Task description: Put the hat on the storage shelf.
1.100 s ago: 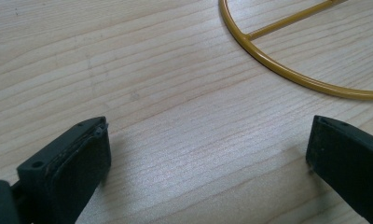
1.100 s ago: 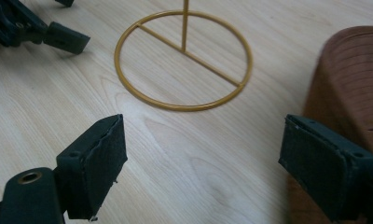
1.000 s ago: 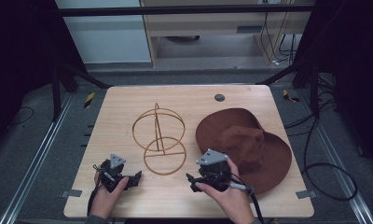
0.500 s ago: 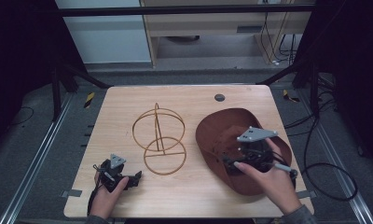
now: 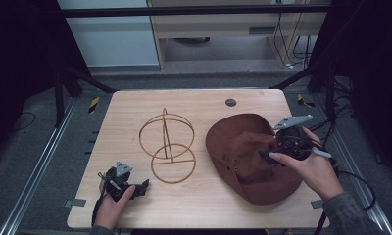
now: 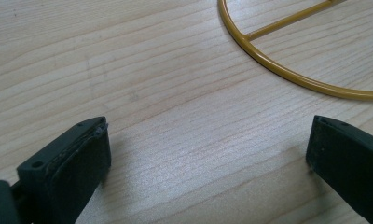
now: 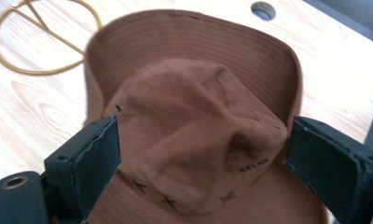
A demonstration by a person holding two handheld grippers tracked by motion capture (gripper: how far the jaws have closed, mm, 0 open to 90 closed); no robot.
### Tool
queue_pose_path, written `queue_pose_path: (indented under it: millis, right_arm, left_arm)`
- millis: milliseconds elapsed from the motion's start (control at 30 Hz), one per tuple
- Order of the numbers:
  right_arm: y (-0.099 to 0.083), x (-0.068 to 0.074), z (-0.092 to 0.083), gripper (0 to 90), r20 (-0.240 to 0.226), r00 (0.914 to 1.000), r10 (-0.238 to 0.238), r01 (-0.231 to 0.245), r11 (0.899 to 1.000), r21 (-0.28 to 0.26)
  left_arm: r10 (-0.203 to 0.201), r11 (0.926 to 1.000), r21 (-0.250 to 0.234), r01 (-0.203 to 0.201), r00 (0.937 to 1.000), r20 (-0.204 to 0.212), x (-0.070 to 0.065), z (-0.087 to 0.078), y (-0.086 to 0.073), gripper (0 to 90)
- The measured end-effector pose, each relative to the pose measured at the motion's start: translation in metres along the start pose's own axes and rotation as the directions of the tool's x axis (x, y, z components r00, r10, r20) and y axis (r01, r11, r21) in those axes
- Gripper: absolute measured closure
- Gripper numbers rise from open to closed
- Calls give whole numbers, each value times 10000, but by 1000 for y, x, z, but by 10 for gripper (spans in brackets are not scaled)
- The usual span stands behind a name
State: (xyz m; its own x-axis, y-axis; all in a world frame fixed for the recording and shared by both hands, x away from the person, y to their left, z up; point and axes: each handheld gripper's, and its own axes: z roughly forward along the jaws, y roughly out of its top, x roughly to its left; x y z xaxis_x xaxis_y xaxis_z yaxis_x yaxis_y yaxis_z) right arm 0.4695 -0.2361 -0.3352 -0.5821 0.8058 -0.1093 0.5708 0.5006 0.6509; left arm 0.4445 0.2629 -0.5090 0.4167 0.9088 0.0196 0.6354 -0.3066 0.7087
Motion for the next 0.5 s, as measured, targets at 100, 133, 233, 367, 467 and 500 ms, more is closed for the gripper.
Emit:
queue_pose_path:
  millis: [100,133,233,367,467,500]
  right_arm:
    - [1,-11,3,98,19,9999,112,-112,9996,271]
    - [0,-13,4,98,-31,9998,193,-192,9993,310]
    - [0,-18,6,102,-44,9997,224,-222,9990,377]
    - [1,-27,8,122,-183,9986,499,-490,9978,437]
    - [3,-32,10,129,-198,9986,494,-484,9976,494]
    - [4,-33,11,127,-206,9986,482,-471,9975,524]
  left_arm:
    - [3,10000,1,-3,10000,1,0,0,0,0]
    - [3,10000,1,-3,10000,1,0,0,0,0]
    - [4,10000,2,-4,10000,2,0,0,0,0]
    - [5,10000,5,-5,10000,5,0,0,0,0]
    - [11,10000,1,-11,10000,10,0,0,0,0]
    - [13,10000,0,-13,10000,11,0,0,0,0]
